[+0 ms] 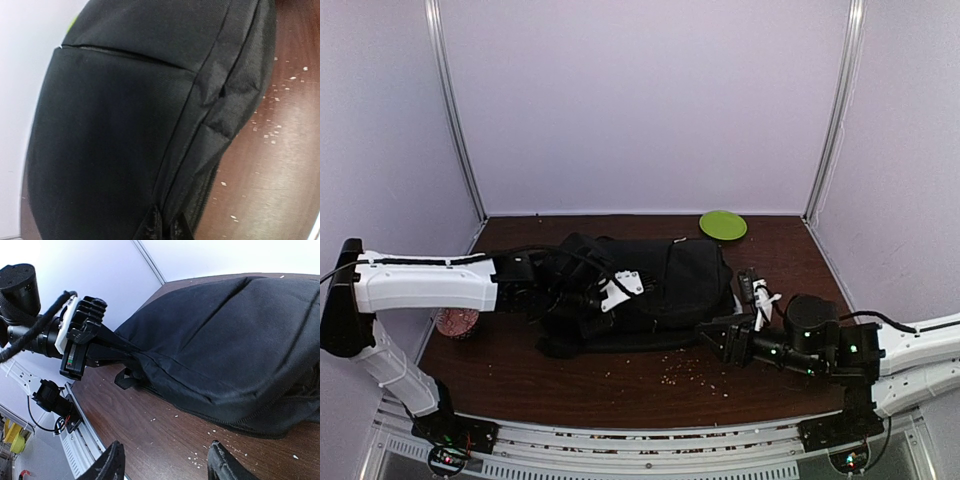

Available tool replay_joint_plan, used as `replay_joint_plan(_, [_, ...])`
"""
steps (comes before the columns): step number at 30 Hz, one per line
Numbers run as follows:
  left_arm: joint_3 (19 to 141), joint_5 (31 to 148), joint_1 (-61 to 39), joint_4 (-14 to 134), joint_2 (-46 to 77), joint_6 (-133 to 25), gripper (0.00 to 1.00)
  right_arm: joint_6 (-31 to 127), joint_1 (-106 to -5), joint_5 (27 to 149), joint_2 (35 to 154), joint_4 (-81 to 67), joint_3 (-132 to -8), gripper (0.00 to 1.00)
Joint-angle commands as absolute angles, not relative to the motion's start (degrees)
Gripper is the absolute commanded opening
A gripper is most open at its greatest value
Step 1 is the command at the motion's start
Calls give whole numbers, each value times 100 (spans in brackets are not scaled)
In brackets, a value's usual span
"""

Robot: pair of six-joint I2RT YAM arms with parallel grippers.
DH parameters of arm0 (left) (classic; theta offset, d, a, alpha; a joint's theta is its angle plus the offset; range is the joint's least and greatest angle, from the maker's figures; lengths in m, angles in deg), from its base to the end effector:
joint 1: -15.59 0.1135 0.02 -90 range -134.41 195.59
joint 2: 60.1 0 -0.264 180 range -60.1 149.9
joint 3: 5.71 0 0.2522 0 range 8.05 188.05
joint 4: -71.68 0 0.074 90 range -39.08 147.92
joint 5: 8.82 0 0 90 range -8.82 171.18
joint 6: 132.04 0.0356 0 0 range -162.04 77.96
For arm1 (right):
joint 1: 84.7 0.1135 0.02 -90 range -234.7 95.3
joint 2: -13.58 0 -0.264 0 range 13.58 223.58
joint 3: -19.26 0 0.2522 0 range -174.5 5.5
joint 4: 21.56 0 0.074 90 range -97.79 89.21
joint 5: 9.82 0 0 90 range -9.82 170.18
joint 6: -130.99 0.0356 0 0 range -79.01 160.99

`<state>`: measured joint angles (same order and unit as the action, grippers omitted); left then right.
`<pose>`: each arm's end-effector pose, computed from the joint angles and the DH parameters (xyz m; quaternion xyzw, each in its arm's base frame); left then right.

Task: Pack the student bag
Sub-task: Zip the student bag at the center of the board.

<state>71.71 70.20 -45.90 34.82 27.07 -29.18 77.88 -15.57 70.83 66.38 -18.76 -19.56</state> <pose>0.1636 -0.2871 0.2553 0.5307 0.7583 -0.0705 0.3719 0.0801 0.1938 0.2314 -0.1754 0.7821 0.4354 0.4099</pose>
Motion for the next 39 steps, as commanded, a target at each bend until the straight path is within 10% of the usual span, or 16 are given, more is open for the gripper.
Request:
replay_joint_plan(1, [7772,7897,-4629,3537,2486,-3886,0,7494,-1437,6976,7149,-2273,-2274,55])
replay_joint_plan(39, [8935,8486,-4629,2461,3307,-4380,0,8186,-1219,5320,10071,-3533,-3082,16])
